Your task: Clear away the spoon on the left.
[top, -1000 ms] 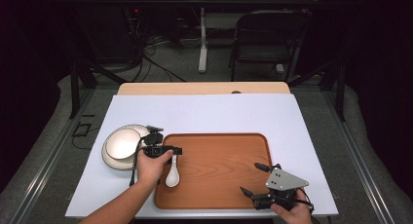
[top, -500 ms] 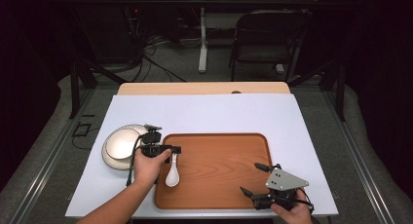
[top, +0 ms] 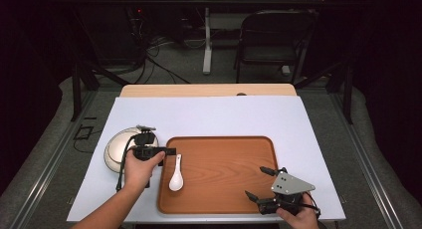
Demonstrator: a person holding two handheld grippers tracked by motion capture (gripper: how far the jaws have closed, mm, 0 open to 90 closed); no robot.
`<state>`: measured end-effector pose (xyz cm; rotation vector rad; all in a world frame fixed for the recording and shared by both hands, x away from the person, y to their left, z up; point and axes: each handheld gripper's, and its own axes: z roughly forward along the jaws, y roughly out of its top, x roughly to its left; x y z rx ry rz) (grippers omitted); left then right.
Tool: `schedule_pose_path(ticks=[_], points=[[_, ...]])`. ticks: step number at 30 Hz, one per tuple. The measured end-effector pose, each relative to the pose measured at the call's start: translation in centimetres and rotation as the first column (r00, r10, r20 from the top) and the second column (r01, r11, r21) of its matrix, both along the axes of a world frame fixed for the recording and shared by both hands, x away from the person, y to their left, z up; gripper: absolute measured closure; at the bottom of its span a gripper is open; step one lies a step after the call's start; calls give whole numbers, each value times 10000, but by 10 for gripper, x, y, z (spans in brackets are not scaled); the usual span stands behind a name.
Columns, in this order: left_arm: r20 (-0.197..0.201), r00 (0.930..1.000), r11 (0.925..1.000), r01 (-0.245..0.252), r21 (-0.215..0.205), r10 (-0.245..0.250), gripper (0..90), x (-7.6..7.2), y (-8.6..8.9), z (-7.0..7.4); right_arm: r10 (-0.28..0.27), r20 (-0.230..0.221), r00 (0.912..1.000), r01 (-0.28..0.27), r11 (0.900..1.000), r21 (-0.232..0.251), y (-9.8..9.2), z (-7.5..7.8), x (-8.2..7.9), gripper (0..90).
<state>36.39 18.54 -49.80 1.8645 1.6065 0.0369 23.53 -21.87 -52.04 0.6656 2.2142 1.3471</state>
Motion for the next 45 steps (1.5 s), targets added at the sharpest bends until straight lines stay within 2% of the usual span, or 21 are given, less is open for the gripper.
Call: schedule_pose_path(ticks=[4, 7, 14, 19, 25, 26, 33, 34, 38, 42, 45], points=[[287, 9996, 9992, 14, 402, -25, 455, -3, 8, 7, 12, 0, 10000, -12, 10000, -4, 0, 0, 0, 149], [325, 9994, 9988, 86, 492, -102, 456, -5, 10, 10, -4, 4, 10000, 4, 10000, 0, 0, 0, 0, 149], [777, 9963, 9950, 295, 950, -370, 456, -19, 22, 22, -1, -15, 10000, 1, 10000, 1, 1, 0, 0, 150], [865, 9955, 9927, 296, 1172, -399, 447, -26, 32, 25, -12, -44, 10000, 12, 10000, 16, 1, 0, 0, 150], [1145, 9932, 9908, 50, 1352, -206, 428, -38, 43, 22, -15, -13, 10000, 15, 10000, 6, 1, 0, 0, 150], [1245, 9922, 9900, -99, 1405, -77, 427, -43, 49, 21, -9, -35, 10000, 9, 10000, 1, 1, 0, 0, 149], [1635, 9859, 9889, -578, 1366, 350, 425, -58, 65, 20, -25, -20, 10000, 25, 10000, -25, 1, 0, 0, 149], [1769, 9828, 9884, -769, 1308, 531, 424, -63, 71, 19, -15, -14, 10000, 15, 10000, -39, 1, 0, 0, 150], [1838, 9799, 9877, -1009, 1196, 778, 420, -73, 82, 13, -15, -23, 10000, 14, 10000, -25, 1, 0, 0, 150], [1874, 9778, 9839, -1197, 1324, 937, 416, -82, 89, 6, -17, -16, 10000, 17, 10000, -32, 1, 0, 0, 150], [2078, 9710, 9826, -1443, 1166, 1179, 407, -91, 97, -2, -8, -17, 10000, 8, 10000, -51, 2, -1, 0, 150]])
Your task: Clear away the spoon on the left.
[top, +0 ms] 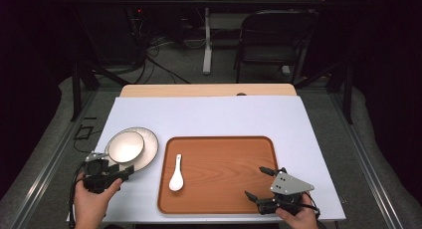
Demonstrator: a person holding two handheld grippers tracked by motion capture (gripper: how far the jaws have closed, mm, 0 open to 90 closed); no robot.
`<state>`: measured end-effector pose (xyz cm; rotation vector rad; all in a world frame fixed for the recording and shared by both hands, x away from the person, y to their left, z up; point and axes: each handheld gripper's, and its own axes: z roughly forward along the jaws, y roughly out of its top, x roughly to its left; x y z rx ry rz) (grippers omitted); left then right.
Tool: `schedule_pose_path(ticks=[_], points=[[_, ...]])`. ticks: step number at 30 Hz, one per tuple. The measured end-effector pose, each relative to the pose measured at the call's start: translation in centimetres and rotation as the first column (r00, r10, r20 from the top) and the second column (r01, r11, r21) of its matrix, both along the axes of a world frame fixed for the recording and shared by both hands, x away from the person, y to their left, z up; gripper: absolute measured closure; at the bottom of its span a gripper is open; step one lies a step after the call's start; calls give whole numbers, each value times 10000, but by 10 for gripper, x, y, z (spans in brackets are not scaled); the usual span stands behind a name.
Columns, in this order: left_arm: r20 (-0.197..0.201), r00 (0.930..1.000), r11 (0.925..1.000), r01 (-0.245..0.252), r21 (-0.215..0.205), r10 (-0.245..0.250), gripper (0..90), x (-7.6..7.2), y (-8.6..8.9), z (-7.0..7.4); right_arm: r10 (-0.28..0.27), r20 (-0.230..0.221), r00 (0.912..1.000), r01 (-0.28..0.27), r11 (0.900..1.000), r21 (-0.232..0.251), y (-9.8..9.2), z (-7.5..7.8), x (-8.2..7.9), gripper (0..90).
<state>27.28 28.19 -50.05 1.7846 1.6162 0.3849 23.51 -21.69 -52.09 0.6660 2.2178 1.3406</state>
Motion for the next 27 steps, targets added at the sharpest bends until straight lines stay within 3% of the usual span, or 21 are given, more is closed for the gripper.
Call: schedule_pose_path(ticks=[12, 15, 20, 27], points=[[791, 9961, 9982, -420, 431, 385, 411, -18, 1, -18, -6, 5, 10000, 6, 10000, -15, 0, 0, 0, 149], [905, 9950, 9983, -454, 362, 420, 410, -20, 0, -22, 0, 13, 10000, 0, 10000, -13, 0, 0, 0, 149], [1168, 9930, 9985, -217, 506, 157, 408, -23, -3, -26, -4, 13, 10000, 4, 10000, -15, 0, 0, 0, 149], [1232, 9924, 9982, -75, 594, 1, 409, -25, -8, -29, -18, 9, 10000, 18, 10000, 1, 0, 0, 0, 149]])
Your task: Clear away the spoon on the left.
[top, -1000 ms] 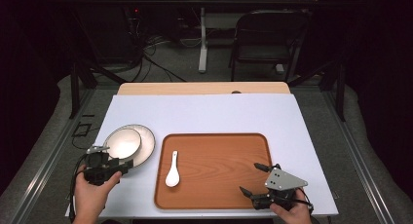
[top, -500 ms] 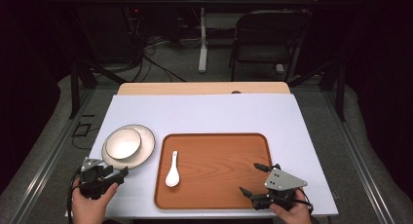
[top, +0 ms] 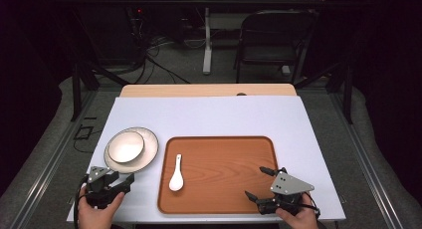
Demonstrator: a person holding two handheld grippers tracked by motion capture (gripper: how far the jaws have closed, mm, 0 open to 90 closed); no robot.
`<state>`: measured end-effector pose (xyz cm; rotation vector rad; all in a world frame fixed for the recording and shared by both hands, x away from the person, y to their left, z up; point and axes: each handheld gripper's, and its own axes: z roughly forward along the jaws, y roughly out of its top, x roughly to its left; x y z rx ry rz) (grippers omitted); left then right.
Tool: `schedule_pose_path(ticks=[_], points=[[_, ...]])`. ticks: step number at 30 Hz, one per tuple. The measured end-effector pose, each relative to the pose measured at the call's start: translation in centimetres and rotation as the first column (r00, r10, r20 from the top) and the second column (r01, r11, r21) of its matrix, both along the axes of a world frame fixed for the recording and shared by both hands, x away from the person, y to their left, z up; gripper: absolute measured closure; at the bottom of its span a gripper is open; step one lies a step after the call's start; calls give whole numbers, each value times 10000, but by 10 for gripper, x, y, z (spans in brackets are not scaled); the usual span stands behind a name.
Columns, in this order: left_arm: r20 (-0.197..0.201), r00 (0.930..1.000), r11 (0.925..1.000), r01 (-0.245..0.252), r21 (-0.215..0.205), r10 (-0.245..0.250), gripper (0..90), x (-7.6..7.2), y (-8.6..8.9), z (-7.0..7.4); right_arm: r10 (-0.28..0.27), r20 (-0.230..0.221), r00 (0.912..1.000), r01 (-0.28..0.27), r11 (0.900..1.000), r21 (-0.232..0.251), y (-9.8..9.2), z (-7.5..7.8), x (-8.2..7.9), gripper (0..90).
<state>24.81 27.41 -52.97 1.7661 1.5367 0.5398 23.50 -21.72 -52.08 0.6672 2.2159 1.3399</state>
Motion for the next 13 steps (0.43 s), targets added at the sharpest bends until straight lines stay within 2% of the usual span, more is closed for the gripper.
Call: schedule_pose_path(ticks=[9, 13], points=[[-6, 9997, 9996, 242, -132, -242, 415, -3, -5, -3, -3, -4, 10000, 3, 10000, 0, 0, 0, 0, 149], [-39, 9991, 9991, 431, -47, -432, 417, -4, -9, -3, 1, 24, 10000, -1, 10000, -3, 0, 0, 0, 149]])
